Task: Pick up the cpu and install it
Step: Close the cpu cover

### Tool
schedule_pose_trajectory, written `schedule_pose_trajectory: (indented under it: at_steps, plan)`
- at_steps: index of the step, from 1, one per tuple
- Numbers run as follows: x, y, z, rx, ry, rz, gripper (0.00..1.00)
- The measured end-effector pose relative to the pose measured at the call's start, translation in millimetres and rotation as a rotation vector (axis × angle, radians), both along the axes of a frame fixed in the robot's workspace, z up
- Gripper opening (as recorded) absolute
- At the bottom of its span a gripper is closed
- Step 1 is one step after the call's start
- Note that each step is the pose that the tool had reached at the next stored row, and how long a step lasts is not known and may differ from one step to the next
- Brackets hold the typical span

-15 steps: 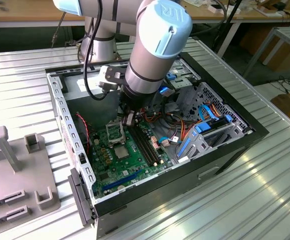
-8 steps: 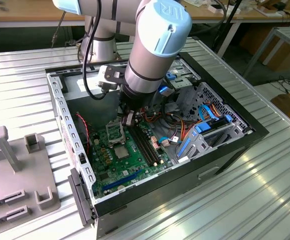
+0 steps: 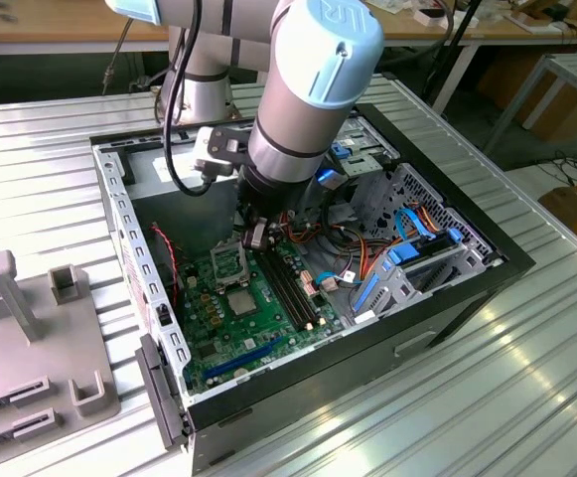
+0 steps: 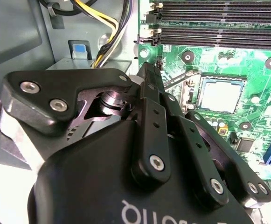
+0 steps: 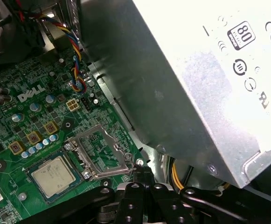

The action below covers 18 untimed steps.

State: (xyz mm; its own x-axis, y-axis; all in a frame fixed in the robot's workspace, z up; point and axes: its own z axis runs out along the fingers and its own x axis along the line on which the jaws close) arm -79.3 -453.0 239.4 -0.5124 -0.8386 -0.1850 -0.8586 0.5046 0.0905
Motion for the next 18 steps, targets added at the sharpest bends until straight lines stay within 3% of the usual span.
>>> schedule_pose_trajectory:
  at_steps: [10, 18]
  plan:
    - [-1.9, -4.2, 6.3, -0.0001, 0.0001, 0.004, 0.11]
    - [-3.2, -4.2, 7.9, -0.0001, -0.0003, 0.006, 0.11]
